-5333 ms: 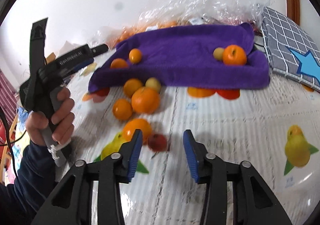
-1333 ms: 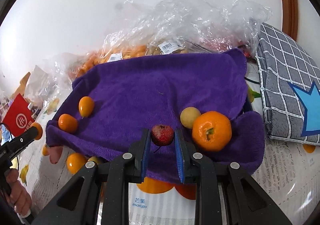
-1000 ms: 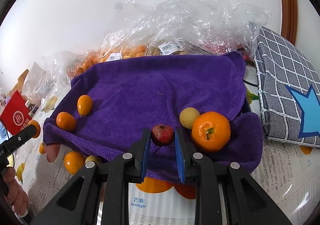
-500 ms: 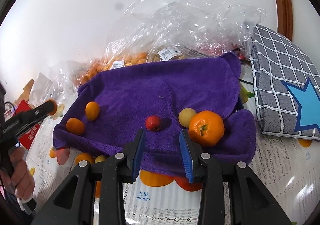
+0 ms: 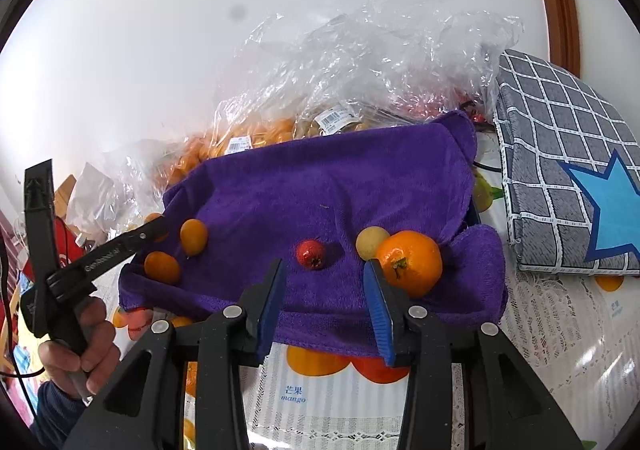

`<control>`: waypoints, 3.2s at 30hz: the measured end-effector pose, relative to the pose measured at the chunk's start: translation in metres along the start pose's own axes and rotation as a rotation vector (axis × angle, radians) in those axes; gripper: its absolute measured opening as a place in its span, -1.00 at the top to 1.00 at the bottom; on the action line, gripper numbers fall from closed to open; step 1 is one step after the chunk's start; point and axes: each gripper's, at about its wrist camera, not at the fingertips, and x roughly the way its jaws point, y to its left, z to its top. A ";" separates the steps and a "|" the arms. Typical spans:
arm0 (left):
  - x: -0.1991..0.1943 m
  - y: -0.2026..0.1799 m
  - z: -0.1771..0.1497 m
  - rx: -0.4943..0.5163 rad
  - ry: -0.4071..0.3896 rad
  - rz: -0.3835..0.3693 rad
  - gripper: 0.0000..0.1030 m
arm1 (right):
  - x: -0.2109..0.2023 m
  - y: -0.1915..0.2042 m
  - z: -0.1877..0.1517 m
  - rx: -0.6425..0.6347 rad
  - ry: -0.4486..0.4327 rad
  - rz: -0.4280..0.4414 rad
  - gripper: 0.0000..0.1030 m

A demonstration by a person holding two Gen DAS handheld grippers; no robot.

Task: Organize fruits
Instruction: 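Lower the red fruit onto the towel and open the right gripper while the left gripper releases its orange there, then grasp an orange on the cloth with the right gripper while the left gripper grasps another orange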

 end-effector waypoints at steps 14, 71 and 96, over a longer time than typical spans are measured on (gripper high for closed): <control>0.001 -0.002 -0.006 0.014 0.004 -0.022 0.09 | -0.002 0.016 -0.007 -0.088 -0.017 -0.013 0.18; -0.044 -0.027 -0.065 0.114 0.142 -0.230 0.07 | -0.051 -0.005 -0.080 -0.029 0.033 -0.132 0.34; -0.054 -0.016 -0.066 0.051 0.122 -0.203 0.37 | -0.044 -0.008 -0.082 -0.016 0.076 -0.094 0.34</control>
